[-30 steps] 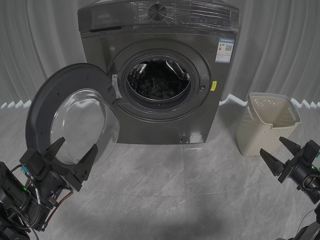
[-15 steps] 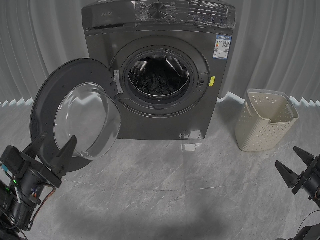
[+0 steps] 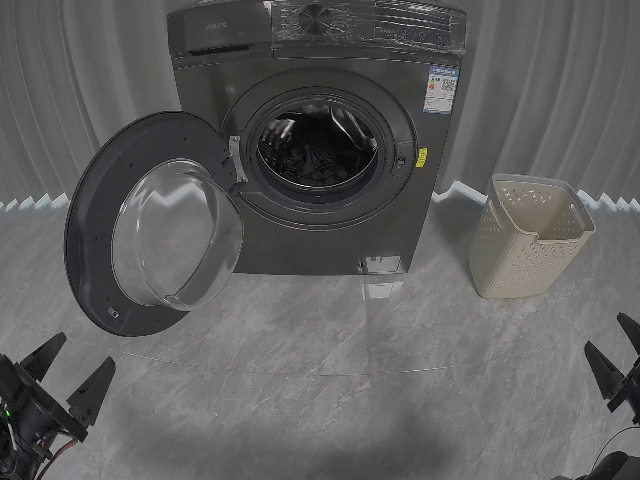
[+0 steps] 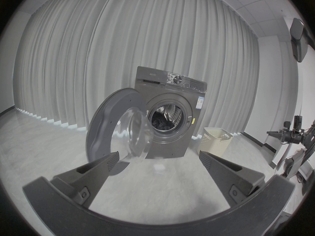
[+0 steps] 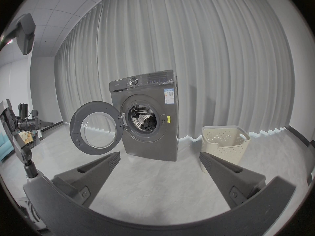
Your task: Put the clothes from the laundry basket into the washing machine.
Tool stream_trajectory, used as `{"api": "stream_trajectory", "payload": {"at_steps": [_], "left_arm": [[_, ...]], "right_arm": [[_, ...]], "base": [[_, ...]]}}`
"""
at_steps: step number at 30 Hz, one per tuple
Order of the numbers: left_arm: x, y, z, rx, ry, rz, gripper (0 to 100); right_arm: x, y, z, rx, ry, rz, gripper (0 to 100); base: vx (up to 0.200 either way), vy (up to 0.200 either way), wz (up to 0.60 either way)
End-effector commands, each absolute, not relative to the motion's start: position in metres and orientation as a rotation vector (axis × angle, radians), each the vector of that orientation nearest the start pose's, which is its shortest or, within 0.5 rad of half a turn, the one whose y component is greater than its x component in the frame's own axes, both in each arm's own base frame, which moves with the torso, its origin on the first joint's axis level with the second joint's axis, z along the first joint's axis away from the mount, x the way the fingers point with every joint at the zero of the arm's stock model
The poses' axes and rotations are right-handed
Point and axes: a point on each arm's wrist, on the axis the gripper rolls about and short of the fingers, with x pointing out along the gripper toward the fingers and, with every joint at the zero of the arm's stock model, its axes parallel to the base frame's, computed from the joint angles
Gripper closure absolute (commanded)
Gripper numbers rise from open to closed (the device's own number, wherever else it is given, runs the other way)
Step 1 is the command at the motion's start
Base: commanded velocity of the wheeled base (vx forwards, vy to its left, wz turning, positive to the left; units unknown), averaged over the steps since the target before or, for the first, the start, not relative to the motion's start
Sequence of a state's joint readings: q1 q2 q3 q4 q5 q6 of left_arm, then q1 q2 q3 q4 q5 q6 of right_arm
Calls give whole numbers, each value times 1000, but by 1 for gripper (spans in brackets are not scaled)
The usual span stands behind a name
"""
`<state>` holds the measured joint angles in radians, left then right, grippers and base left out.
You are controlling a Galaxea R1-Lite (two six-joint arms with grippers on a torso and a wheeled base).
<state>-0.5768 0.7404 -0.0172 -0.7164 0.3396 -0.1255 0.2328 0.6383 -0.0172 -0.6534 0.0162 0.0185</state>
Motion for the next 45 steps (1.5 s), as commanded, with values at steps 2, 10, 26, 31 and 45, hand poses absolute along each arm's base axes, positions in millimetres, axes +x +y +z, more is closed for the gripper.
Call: {"api": "stream_trajectory", "payload": {"at_steps": [2,10,26,31,45], "left_arm": [[15,1,123,-197,-42,-112,0],[-11,7,104,-190,-113,-103,0],[-15,6,84,-57,20,53,0],[-16,7,85,-32,12,160,0],[-23,1,83,-43,-72,61,0]], "right_arm": [[-3,0,119,28,-165,194,0],[-18,-2,103,31,-171,202,0],[-16,-3,87,30,-15,105,0],[-16,-4,88,-13,-21,4,0],[-23,0,77,6,-14,-9,0]], "base": [[0,0,0],[0,0,0],[0,0,0],[0,0,0],[0,0,0]]}}
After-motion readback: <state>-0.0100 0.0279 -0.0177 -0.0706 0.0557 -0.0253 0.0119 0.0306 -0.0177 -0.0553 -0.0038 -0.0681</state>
